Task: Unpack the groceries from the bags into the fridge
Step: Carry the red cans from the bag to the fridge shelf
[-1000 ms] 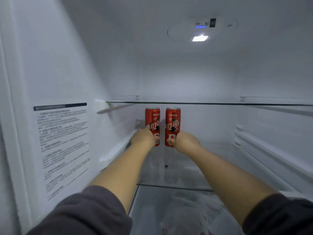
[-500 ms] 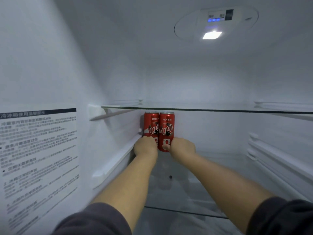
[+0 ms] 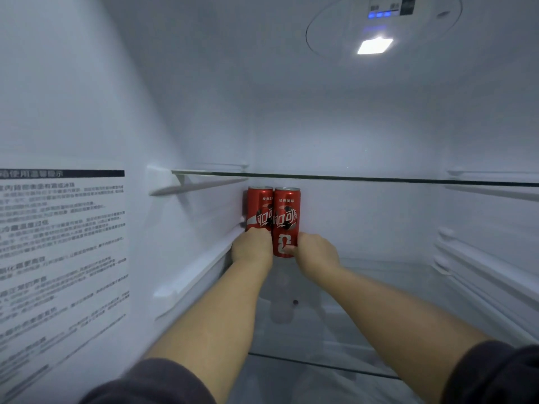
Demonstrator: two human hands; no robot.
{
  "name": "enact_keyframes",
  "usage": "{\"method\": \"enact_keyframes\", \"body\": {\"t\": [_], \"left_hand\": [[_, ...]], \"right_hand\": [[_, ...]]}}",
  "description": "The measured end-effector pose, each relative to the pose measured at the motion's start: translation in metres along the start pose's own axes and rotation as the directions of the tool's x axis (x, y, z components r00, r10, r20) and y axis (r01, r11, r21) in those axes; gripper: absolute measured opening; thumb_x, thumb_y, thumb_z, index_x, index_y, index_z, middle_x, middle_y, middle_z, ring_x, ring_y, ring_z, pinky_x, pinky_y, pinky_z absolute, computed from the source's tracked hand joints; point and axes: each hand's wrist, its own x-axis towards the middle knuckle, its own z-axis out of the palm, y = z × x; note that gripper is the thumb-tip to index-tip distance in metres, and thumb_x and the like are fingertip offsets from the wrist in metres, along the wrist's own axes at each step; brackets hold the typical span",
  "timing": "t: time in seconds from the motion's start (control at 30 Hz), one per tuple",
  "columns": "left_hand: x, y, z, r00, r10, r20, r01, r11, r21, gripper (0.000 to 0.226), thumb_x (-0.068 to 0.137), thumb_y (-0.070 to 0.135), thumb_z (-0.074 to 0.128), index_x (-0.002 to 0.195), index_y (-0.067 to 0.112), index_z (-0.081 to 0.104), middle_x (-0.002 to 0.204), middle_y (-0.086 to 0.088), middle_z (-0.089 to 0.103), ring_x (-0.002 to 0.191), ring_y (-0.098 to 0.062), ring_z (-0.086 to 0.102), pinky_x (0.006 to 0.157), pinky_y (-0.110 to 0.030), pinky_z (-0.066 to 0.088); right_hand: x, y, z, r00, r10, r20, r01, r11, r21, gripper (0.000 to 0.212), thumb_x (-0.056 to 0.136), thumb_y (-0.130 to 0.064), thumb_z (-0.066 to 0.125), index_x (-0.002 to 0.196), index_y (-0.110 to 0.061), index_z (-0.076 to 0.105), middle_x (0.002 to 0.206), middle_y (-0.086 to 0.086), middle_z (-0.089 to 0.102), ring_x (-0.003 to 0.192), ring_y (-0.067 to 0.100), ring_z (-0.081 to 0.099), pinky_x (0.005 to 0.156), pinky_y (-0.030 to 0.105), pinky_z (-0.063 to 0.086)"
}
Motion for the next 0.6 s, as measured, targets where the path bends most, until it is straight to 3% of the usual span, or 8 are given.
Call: {"method": "enact_keyframes", "body": {"t": [0.23, 0.4, 0.6], "left_hand": [[-0.007, 0.008, -0.001, 0.994, 0.058, 0.095, -0.049, 0.995, -0.091, 0.031, 0.099, 0.014, 0.049, 0.129, 0.007, 0.05, 0.125, -0.013, 0.06, 0.111, -0.029, 0.06, 0.088, -0.037, 0.047], [-0.009, 0.003, -0.001, 0.99, 0.06, 0.128, -0.039, 0.986, -0.159, 0.03, 0.099, 0.019, 0.051, 0.127, 0.01, 0.051, 0.123, -0.012, 0.061, 0.108, -0.028, 0.061, 0.087, -0.037, 0.048], [-0.029, 0.018, -0.027, 0.985, 0.096, 0.143, -0.106, 0.993, 0.059, 0.029, 0.096, 0.016, 0.051, 0.123, 0.013, 0.061, 0.121, -0.007, 0.063, 0.108, -0.025, 0.062, 0.081, -0.034, 0.047]], "right_hand": [[-0.007, 0.003, -0.01, 0.999, 0.003, 0.041, -0.003, 1.0, -0.019, 0.041, 0.097, -0.049, 0.051, 0.12, -0.014, 0.056, 0.117, 0.009, 0.065, 0.104, 0.028, 0.062, 0.076, 0.034, 0.046], [-0.029, 0.012, -0.031, 0.995, 0.036, 0.088, -0.018, 0.98, -0.2, 0.052, 0.097, -0.053, 0.046, 0.134, -0.017, 0.045, 0.125, 0.008, 0.058, 0.109, 0.026, 0.059, 0.088, 0.04, 0.051], [-0.097, 0.024, -0.073, 0.991, 0.089, 0.1, -0.039, 0.908, -0.417, 0.059, 0.097, -0.06, 0.037, 0.144, -0.023, 0.036, 0.139, 0.008, 0.046, 0.125, 0.03, 0.044, 0.097, 0.046, 0.037]]}}
